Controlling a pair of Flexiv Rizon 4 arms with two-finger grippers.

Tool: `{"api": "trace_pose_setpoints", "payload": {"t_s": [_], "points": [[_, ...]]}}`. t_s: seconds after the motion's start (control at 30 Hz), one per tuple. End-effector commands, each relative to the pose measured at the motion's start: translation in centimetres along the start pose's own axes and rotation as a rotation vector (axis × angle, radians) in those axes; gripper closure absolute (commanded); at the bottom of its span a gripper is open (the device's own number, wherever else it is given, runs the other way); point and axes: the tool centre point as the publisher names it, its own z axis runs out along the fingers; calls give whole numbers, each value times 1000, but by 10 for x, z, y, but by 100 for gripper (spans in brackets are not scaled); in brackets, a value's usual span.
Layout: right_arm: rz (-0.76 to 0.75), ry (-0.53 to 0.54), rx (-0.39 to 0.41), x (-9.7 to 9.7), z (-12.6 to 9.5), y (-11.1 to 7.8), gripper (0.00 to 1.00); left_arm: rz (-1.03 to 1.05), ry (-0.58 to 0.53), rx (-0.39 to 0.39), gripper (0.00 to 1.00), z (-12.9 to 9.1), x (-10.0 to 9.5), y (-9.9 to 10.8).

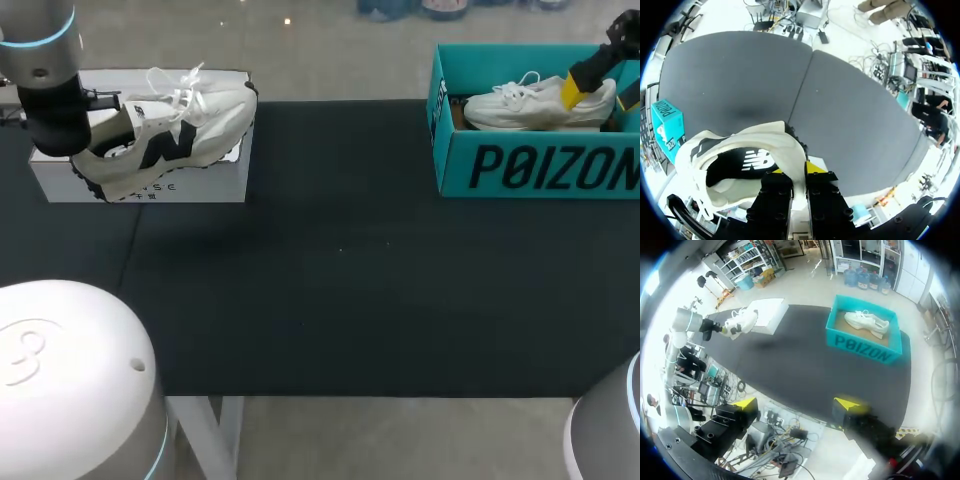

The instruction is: Take the shoe out of the shoebox, open the shoe tongue, remove and reinsert the insole, then place the shoe into the shoebox

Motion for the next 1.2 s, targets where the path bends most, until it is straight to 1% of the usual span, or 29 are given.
{"api": "trace_pose_setpoints", "payload": {"t_s": [0.03,0.1,0.17,0.2,0.27,0.3,0.4,0.5,0.53,0.57,0.6,0.63,0.67,0.7,0.77,0.8,0.97,1.0,1.2], "points": [[1,0,5,0,0,2,0,0,-2,-4,100,-2,1,-1],[1,0,5,0,0,2,0,48,-4,-44,100,-6,3,9],[1,0,5,0,0,2,0,92,25,-85,100,-8,7,21],[1,0,5,0,0,2,0,126,10,-90,100,-9,9,27],[1,0,5,0,0,2,0,173,32,-120,100,-9,14,41],[1,0,5,0,0,2,0,212,19,-121,100,-9,17,48],[1,0,5,0,0,2,0,284,50,-144,100,-6,25,71],[1,0,5,0,0,2,0,355,42,-140,100,1,33,96],[1,0,5,0,0,2,0,386,11,-124,100,3,36,103],[1,0,5,0,0,2,0,402,17,-134,100,5,38,107],[1,0,5,0,0,2,0,413,46,-152,100,9,41,117],[1,0,5,0,0,2,0,419,40,-136,100,12,45,124],[1,0,5,0,0,2,0,419,42,-136,100,14,47,129],[1,0,5,0,0,2,0,412,61,-145,100,17,51,137],[1,0,5,0,0,2,0,414,60,-124,100,22,56,149],[1,0,5,0,0,2,0,422,65,-127,100,25,58,155],[1,0,5,0,0,2,0,445,86,-110,100,40,62,177],[1,0,5,0,0,2,0,448,87,-108,100,42,61,179],[1,0,5,0,0,2,0,465,96,-96,100,69,57,202]]}}
